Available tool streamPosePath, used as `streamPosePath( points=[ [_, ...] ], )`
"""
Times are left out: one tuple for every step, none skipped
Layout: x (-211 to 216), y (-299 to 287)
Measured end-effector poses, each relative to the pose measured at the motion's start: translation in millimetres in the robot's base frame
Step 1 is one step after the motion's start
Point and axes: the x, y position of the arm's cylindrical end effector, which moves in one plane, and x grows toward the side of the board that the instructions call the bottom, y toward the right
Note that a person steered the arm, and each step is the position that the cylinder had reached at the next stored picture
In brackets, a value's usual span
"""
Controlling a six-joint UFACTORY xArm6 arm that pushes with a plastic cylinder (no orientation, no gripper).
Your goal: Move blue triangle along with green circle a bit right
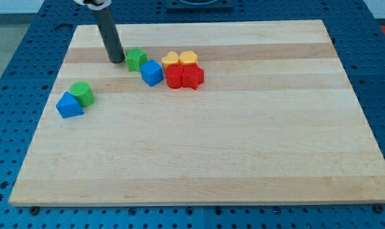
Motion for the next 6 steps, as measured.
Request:
streamPosePath(
  points=[
    [0,25],
    [0,36],
    [-2,20],
    [-5,-35],
    [10,-82],
    [47,-115]
  ],
)
